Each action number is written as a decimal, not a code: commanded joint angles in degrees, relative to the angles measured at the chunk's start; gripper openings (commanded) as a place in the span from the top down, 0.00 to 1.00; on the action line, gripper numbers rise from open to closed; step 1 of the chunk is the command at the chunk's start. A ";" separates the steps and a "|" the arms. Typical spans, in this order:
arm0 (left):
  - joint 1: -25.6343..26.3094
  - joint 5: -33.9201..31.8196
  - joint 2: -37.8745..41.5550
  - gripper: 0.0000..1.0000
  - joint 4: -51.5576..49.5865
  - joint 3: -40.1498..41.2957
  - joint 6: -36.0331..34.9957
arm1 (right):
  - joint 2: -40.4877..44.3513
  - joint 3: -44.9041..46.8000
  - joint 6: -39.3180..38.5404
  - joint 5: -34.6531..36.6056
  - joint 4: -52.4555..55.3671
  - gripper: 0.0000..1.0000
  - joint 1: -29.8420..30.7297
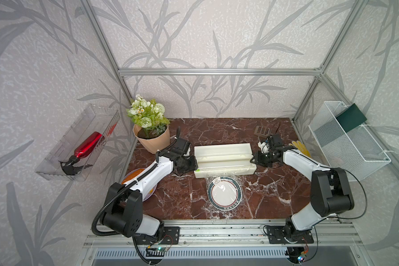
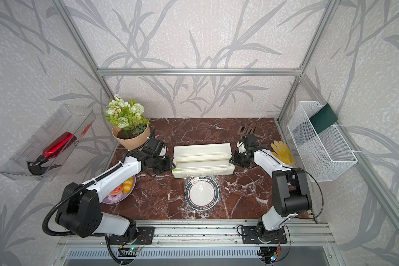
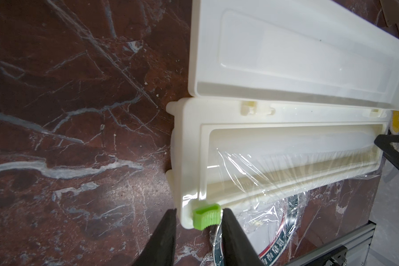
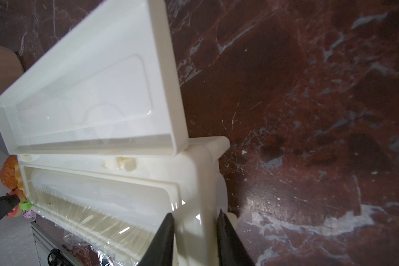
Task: Wrap the plate with plastic wrap
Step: Adjust the plastic wrap cutting box at the center of the board.
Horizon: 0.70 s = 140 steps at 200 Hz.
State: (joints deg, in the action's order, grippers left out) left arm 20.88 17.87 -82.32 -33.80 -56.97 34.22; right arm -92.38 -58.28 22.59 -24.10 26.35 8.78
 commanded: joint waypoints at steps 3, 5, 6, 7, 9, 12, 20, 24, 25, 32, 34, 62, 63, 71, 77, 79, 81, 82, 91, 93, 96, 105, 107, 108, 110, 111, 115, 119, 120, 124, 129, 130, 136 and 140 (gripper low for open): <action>-0.23 1.15 0.16 0.68 -0.33 -0.41 -0.55 | -0.94 0.78 0.54 -2.44 -1.13 0.71 0.45; -0.23 1.12 0.26 0.69 -0.44 -0.40 -0.55 | -0.96 0.80 0.53 -2.44 -1.13 0.71 0.45; -0.23 1.12 0.29 0.69 -0.46 -0.37 -0.55 | -1.00 0.80 0.53 -2.44 -1.12 0.71 0.45; -0.23 1.07 0.26 0.69 -0.47 -0.35 -0.55 | -1.03 0.80 0.57 -2.45 -1.17 0.71 0.45; -0.23 0.97 0.26 0.69 -0.61 -0.36 -0.60 | -1.04 0.80 0.63 -2.38 -1.20 0.71 0.45; -0.28 0.88 0.24 0.70 -0.70 -0.34 -0.64 | -1.05 0.87 0.62 -2.36 -1.21 0.71 0.45; -0.23 0.83 0.39 0.71 -0.88 -0.17 -0.72 | -1.05 0.97 0.77 -2.35 -1.28 0.72 0.45; -0.25 0.80 0.41 0.71 -0.91 -0.15 -0.73 | -1.05 1.05 0.85 -2.36 -1.29 0.73 0.46; -0.24 0.78 0.45 0.72 -0.91 -0.11 -0.77 | -1.05 1.06 0.82 -2.36 -1.30 0.73 0.46; -0.23 0.67 0.50 0.73 -0.98 0.06 -0.88 | -1.05 1.06 0.80 -2.31 -1.33 0.74 0.45; -0.23 0.61 0.50 0.74 -1.06 0.09 -0.90 | -1.01 1.06 0.79 -2.28 -1.33 0.74 0.45; -0.23 0.14 0.08 0.75 -1.33 0.52 -1.07 | -0.99 1.26 0.96 -2.36 -1.30 0.77 0.46; -0.23 0.14 0.07 0.75 -1.34 0.49 -1.08 | -0.98 1.29 1.01 -2.36 -1.34 0.77 0.46; -0.24 0.50 -0.13 0.75 -1.06 0.63 -1.06 | -0.88 1.29 0.99 -2.31 -1.24 0.77 0.45; -0.23 0.68 -0.31 0.75 -1.00 0.58 -0.99 | -0.83 1.28 1.01 -2.23 -1.23 0.77 0.45; -0.23 0.68 -0.39 0.75 -0.96 0.62 -0.99 | -0.80 1.36 1.03 -2.26 -1.22 0.77 0.45; -0.23 0.74 -0.49 0.75 -0.99 0.54 -0.99 | -0.79 1.27 1.03 -2.22 -1.24 0.78 0.45; -0.23 0.71 -0.52 0.75 -0.95 0.50 -0.99 | -0.79 1.30 1.04 -2.25 -1.22 0.78 0.45; -0.23 0.67 -0.79 0.75 -0.87 0.54 -0.99 | -0.70 1.26 0.98 -2.34 -1.19 0.78 0.47; -0.23 0.65 -0.86 0.75 -0.86 0.41 -1.06 | -0.70 1.25 0.99 -2.35 -1.21 0.78 0.46; -0.23 0.55 -0.97 0.75 -0.83 0.41 -1.04 | -0.62 1.31 1.01 -2.43 -1.19 0.78 0.45; -0.25 0.07 -1.12 0.76 -1.11 0.21 -1.13 | -0.53 1.25 0.96 -2.53 -1.06 0.78 0.46; -0.24 -0.05 -1.16 0.76 -1.16 0.15 -1.23 | -0.46 1.26 0.90 -2.49 -0.95 0.79 0.46; -0.23 -0.08 -1.16 0.76 -1.17 0.04 -1.20 | -0.45 1.25 0.89 -2.47 -0.95 0.79 0.45; -0.25 -0.15 -1.10 0.76 -1.31 0.00 -1.27 | -0.37 1.24 0.88 -2.34 -0.86 0.79 0.45; -0.24 -0.22 -1.09 0.76 -1.38 -0.03 -1.31 | -0.31 1.20 0.83 -2.31 -0.77 0.79 0.45; -0.23 -0.67 -0.95 0.77 -1.50 -0.22 -1.43 | -0.11 1.16 0.69 -2.07 -0.63 0.79 0.52; -0.23 -1.01 -0.79 0.77 -1.72 -0.40 -1.50 | 0.18 1.17 0.55 -1.81 -0.44 0.79 0.47; -0.23 -1.09 -0.72 0.77 -1.71 -0.50 -1.51 | 0.23 1.16 0.54 -1.73 -0.39 0.79 0.46; -0.23 -1.58 -0.51 0.77 -1.91 -0.78 -1.68 | 0.66 1.13 0.60 -1.52 -0.35 0.79 0.45; -0.23 -2.18 -0.15 0.77 -2.00 -1.11 -1.82 | 1.13 1.16 0.48 -1.24 -0.27 0.78 0.47; -0.23 -2.25 -0.09 0.77 -2.07 -1.21 -1.89 | 1.23 1.20 0.50 -1.14 -0.21 0.77 0.51; -0.27 -2.91 0.23 0.77 -2.22 -1.80 -2.41 | 1.87 1.16 0.44 -0.65 0.01 0.75 0.45; -0.32 -3.30 0.36 0.77 -2.49 -2.16 -2.63 | 2.33 1.08 0.43 -0.26 0.27 0.73 0.45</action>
State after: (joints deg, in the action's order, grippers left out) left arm 20.88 17.58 -82.94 -34.28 -56.93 33.54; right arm -92.14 -58.02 22.17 -24.43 25.85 8.95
